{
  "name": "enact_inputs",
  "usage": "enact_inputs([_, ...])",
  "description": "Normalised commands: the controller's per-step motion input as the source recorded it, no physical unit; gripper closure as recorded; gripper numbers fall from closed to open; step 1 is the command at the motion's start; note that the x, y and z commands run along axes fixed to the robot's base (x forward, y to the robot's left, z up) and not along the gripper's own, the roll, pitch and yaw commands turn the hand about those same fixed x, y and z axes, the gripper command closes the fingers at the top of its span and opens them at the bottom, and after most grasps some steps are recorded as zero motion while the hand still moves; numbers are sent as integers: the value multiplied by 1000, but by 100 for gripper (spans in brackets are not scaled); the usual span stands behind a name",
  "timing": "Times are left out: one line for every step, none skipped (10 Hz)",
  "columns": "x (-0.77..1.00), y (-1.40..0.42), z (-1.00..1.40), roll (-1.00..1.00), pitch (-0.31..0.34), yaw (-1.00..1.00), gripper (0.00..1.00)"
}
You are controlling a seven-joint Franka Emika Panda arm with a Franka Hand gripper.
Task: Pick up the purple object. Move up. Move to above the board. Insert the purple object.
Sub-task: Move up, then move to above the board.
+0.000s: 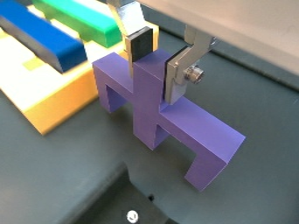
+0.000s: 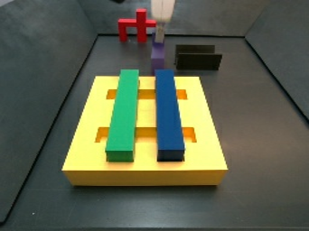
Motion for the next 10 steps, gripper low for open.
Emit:
enact_inputs([-60,-54,583,-7,40,-28,100])
enact_inputs([2,-22,205,-16,13,-14,100])
enact_inputs([0,0,1400,0,0,0,100])
enact_inputs([-15,8,1400,0,16,8,100])
enact_inputs([-48,5,1400,-6,24,7,100])
enact_inputs([14,9,1400,-19,24,4,100])
enact_inputs([32,8,785,-26,89,2,100])
enact_inputs([24,7,427,-30,86,3,100])
enact_inputs([37,6,201,-31,61,2,100])
enact_inputs([-121,-1400,289,28,13,1000,100])
